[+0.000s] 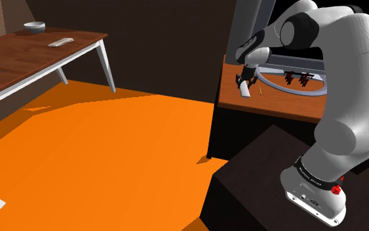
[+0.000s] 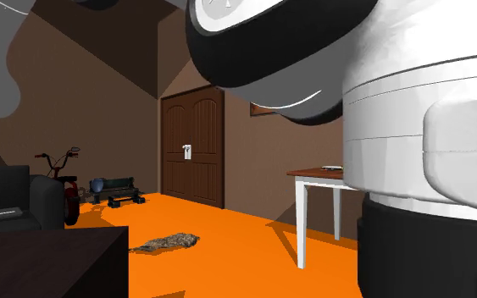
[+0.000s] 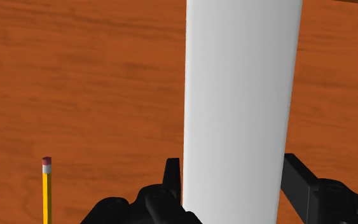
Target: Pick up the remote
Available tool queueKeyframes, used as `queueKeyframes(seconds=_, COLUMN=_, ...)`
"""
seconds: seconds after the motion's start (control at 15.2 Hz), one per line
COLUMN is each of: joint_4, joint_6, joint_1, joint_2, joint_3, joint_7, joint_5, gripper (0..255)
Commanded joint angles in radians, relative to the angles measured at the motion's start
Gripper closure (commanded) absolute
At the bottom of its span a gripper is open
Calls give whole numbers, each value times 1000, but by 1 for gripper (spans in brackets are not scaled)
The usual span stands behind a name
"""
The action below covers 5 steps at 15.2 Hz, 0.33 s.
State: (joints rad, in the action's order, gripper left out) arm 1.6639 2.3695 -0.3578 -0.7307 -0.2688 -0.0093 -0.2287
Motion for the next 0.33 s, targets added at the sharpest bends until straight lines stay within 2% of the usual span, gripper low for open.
queueKeyframes(seconds=0.0, joint_4=2, joint_6=-15, joint_1=5, joint_2=18, joint_3=-4, joint_7=4, joint_5=5, gripper=255)
queueKeyframes(seconds=0.26, joint_4=4, joint_6=-33, joint_1=8, joint_2=38, joint_3=-9, joint_7=7, joint_5=10, gripper=255)
